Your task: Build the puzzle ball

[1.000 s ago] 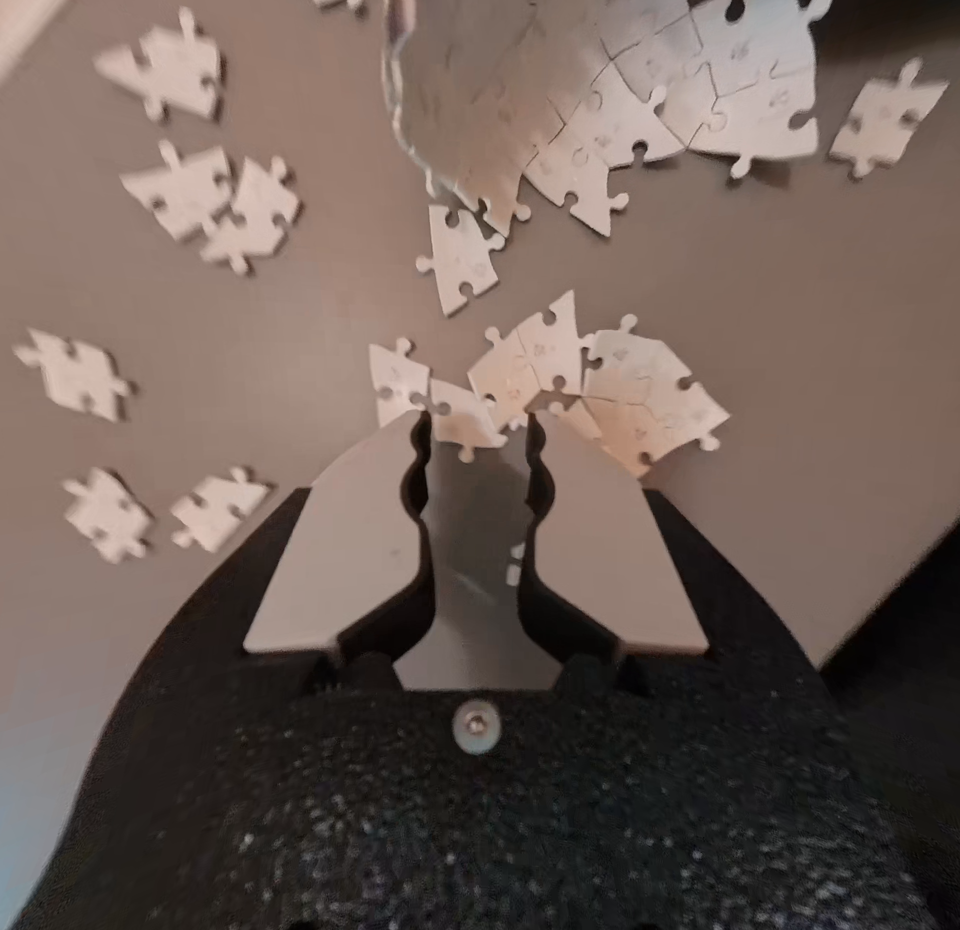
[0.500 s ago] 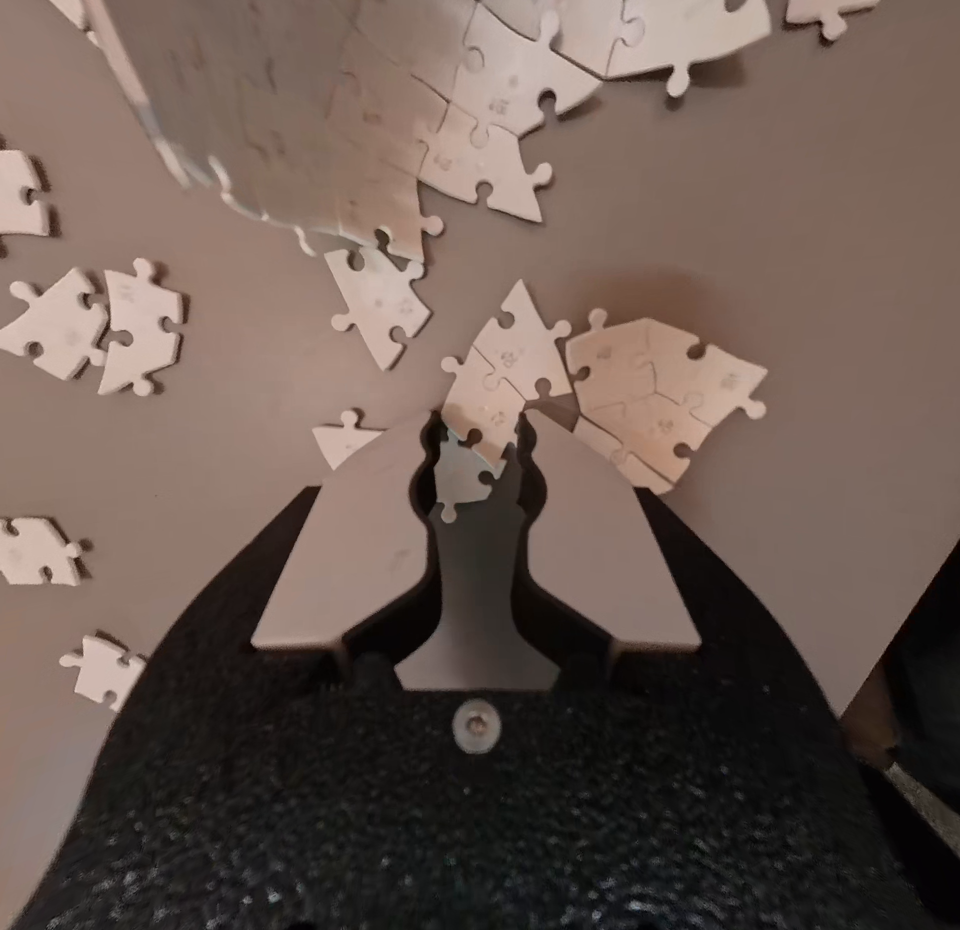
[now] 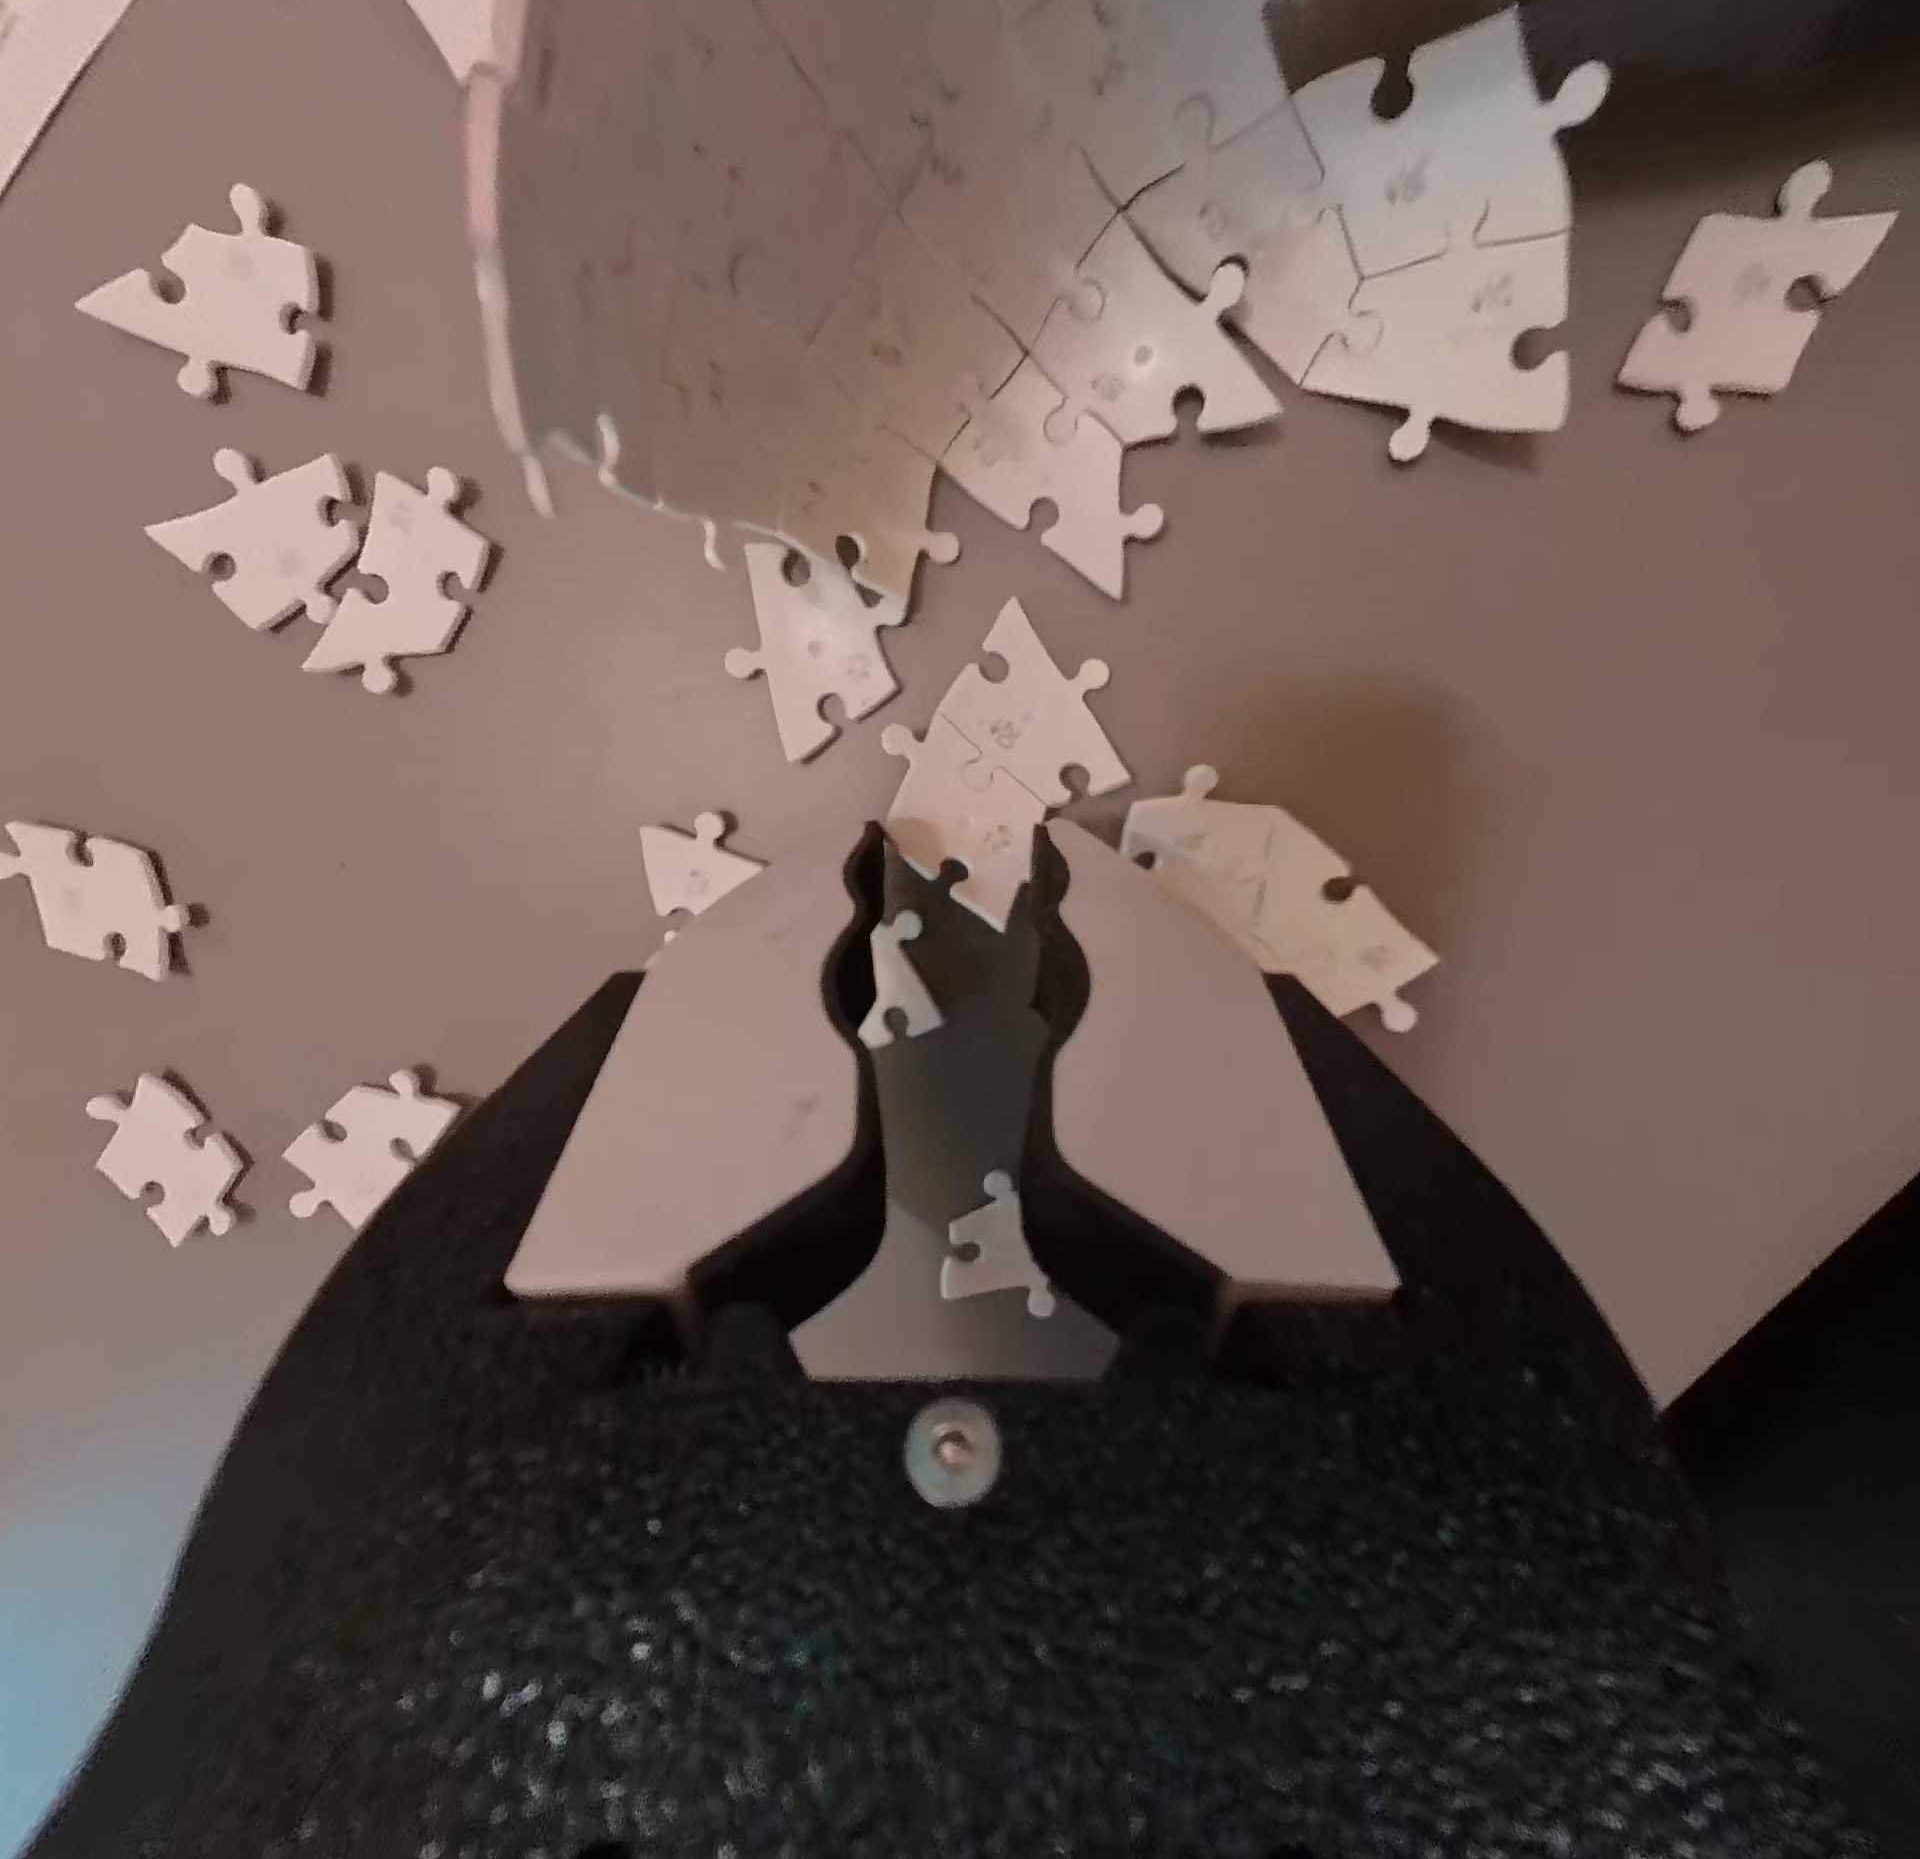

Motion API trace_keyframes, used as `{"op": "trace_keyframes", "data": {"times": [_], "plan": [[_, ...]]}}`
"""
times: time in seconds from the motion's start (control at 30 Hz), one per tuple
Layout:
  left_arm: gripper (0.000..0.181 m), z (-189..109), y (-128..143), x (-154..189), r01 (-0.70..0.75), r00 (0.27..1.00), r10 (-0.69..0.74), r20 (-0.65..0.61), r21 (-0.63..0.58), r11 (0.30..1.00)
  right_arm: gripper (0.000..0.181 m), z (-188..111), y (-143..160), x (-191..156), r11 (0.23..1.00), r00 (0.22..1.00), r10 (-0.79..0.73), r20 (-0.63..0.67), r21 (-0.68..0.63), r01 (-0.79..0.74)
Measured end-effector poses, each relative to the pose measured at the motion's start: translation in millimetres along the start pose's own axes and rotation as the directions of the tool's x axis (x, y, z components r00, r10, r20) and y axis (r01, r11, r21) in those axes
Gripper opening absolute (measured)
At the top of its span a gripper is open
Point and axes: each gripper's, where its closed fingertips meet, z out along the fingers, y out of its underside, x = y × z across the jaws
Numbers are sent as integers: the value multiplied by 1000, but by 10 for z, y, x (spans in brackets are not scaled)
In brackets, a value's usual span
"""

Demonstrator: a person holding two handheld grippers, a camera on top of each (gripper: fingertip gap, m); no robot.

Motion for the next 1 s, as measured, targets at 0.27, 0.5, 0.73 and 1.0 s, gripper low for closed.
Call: {"op": "trace_keyframes", "data": {"times": [0.27,0.5,0.73,1.0], "plan": [[26,-37,-81,-27,26,998,-29,56,56,998,9,-14,-28,15,996,997,-82,5,-34,82],[26,-210,-270,-71,18,993,-39,113,184,983,9,-8,0,10,998,999,-49,0,-25,49],[25,-21,-337,-49,-6,994,-22,110,248,969,9,-10,0,9,999,999,-47,-1,-23,46],[26,146,-185,-79,21,990,-45,131,176,984,9,-12,-14,14,997,998,-70,3,-31,70]]}}
